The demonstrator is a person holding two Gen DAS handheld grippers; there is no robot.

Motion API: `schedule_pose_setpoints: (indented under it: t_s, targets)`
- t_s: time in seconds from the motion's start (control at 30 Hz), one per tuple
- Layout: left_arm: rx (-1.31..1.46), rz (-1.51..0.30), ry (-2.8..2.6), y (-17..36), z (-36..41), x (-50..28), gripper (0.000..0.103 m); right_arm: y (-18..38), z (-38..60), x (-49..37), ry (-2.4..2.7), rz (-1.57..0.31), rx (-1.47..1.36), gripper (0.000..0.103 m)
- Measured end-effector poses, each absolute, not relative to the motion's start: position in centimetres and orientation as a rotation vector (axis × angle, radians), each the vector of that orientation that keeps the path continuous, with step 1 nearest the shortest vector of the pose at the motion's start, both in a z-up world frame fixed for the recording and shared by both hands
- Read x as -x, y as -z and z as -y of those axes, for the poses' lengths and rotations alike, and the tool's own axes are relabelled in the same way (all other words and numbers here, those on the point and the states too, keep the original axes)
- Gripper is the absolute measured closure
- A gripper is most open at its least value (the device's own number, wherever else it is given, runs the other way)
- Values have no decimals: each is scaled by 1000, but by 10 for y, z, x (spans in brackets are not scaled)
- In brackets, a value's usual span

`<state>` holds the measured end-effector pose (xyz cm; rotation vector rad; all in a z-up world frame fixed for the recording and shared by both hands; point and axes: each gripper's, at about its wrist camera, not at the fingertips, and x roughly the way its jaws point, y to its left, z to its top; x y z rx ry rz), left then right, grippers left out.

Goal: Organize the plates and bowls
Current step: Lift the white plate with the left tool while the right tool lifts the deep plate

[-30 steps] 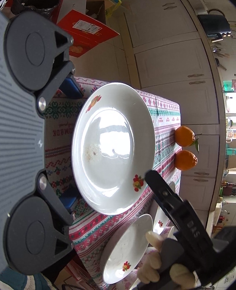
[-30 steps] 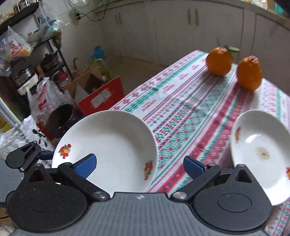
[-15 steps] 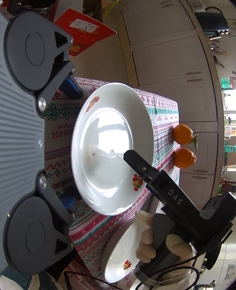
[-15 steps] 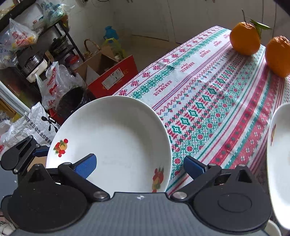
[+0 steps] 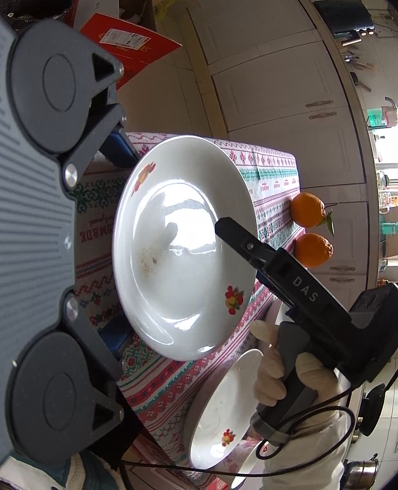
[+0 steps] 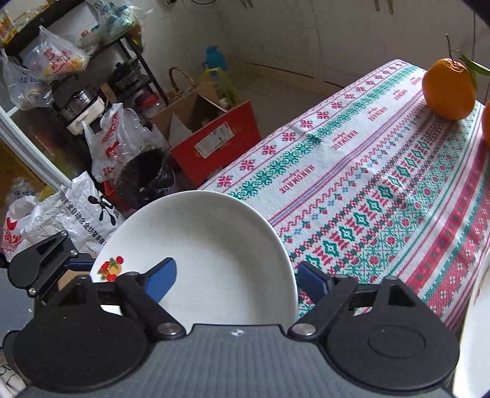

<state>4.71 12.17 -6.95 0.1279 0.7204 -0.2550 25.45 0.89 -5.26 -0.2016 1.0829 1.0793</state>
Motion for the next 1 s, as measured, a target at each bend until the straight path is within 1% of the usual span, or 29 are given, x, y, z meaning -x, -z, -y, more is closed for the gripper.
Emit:
schedule_pose_setpoints:
  t_s: [0.07, 0.2, 0.63, 1.0]
  targets:
    - [-128, -723, 261, 69, -122, -48, 2, 53, -9, -256, -1098, -1090, 185, 23]
    - [-131, -723, 269, 69, -123, -49, 4, 54, -9, -259, -1108, -1096, 169, 24]
    - [-141, -726, 277, 65, -126, -57, 6, 46, -2, -261, -1102, -1079, 174, 23]
    - [-167, -711, 311, 62, -126, -87, 6, 40, 6, -280, -1045, -1042, 170, 23]
